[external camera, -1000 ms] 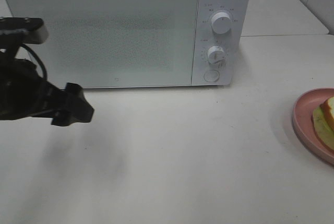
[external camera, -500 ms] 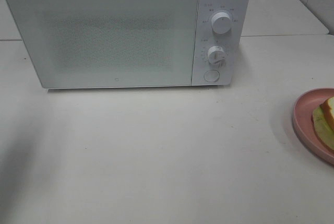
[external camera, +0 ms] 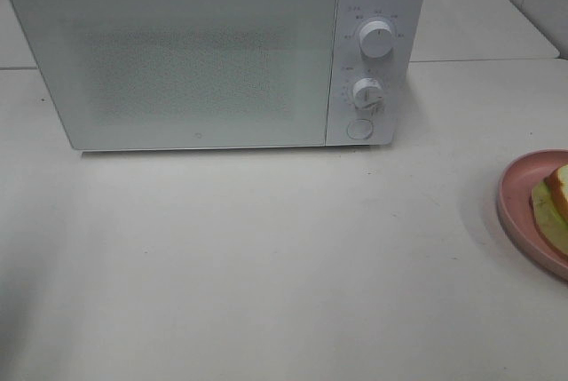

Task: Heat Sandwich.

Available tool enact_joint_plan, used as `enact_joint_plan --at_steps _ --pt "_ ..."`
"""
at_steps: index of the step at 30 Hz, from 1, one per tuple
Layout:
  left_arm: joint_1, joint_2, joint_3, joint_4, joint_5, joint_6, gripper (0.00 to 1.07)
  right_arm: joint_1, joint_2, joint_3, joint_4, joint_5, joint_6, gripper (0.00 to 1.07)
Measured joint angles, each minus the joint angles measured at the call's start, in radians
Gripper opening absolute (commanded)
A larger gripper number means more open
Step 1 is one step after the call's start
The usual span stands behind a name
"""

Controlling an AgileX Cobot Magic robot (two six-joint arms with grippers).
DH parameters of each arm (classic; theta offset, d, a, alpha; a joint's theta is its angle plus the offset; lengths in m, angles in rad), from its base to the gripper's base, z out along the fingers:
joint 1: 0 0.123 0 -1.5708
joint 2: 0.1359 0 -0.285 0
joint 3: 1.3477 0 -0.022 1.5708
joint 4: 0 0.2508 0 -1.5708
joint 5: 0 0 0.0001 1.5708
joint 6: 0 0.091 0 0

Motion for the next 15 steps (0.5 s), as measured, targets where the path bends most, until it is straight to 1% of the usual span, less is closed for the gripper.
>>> enact_joint_plan --at_steps 2,3,4,7,8,9,11,12,13,15 --pt "0.0 -0.068 0.026 0.002 -0.005 0.0 0.98 0.0 0.0 0.0 0.0 0.0 0.0 0.75" --pt "0.0 -0.068 0.026 0.002 -0.005 0.0 0.98 0.0 0.0 0.0 0.0 0.0 0.0 0.75" --pt "0.0 -0.136 0.052 0.003 -0.019 0.0 0.98 0.0 0.0 0.0 0.0 0.0 0.0 0.75" --pt "0.0 -0.224 0.086 0.009 -0.039 0.0 0.98 0.0 0.0 0.0 0.0 0.0 0.0 0.75" --pt "0.0 -0.224 0.086 0.009 -0.039 0.0 0.98 0.0 0.0 0.0 0.0 0.0 0.0 0.75" --pt "0.0 -0.289 0.103 0.01 -0.04 0.0 0.98 0.0 0.0 0.0 0.0 0.0 0.0 0.75" --pt "0.0 -0.353 0.113 0.01 -0.039 0.0 0.98 0.0 0.0 0.0 0.0 0.0 0.0 0.75" --pt "0.0 -0.353 0.113 0.01 -0.039 0.0 0.98 0.0 0.0 0.0 0.0 0.0 0.0 0.75" --pt "0.0 -0.408 0.121 0.011 -0.033 0.0 0.98 0.0 0.0 0.0 0.0 0.0 0.0 0.75" --pt "0.0 -0.46 0.131 0.019 -0.025 0.0 0.98 0.0 0.0 0.0 0.0 0.0 0.0 0.75"
